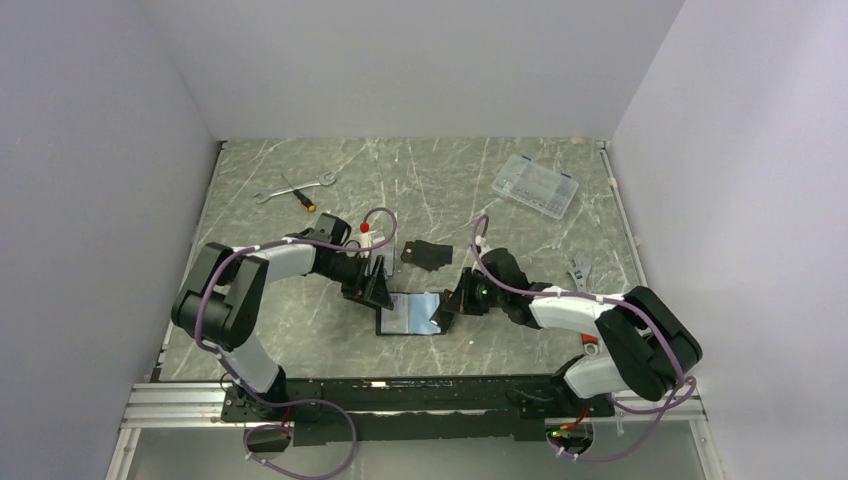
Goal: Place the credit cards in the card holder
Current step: Pick up the credit card from the center of the board, then insert the credit card into the card holder.
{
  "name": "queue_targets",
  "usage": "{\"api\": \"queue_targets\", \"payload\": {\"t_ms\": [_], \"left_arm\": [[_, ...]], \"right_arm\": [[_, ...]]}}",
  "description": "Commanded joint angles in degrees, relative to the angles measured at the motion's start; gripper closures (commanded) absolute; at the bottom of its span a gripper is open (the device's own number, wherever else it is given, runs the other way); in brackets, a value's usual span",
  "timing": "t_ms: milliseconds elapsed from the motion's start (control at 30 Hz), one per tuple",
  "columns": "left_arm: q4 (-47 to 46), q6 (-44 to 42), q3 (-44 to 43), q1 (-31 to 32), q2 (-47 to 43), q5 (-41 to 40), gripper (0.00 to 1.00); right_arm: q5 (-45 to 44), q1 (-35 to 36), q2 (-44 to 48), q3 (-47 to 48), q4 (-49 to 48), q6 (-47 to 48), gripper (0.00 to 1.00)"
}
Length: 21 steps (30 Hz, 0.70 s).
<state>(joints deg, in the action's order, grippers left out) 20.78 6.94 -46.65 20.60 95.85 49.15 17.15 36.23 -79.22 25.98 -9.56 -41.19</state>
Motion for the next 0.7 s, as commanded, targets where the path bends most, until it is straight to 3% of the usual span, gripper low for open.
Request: {"api": "queue_targets", "payload": {"t_ms": [0,133,333,533,667], "left_arm": [[-1.2,0.1,1.0,0.7,-3.0,1.4,0.22],[-1.6,0.1,1.4,0.7,-4.7,1.0,0.27],[2.7,-2.3,-3.4,1.1,0.2,-0.9,0.52],[4.3,-3.4,-6.1,1.1,4.2,-1.9,0.61],[6.4,-4.7,-7.7,1.1,5.4,-4.1,0.83]], "right_arm": [[0.4,-0.4,-1.3,-4.1,-1.4,-0.9,1.0],[2.0,-0.4,-2.2,-5.5,-5.2,-3.1,1.0],[3.9,-0.3,-1.2,-7.0,-9.4,-6.0,1.0],[5.5,-0.4,0.5,-8.4,-12.0,-7.9,1.0],[6.5,-0.4,2.3,-8.2,-11.6,-8.3,1.0]]}}
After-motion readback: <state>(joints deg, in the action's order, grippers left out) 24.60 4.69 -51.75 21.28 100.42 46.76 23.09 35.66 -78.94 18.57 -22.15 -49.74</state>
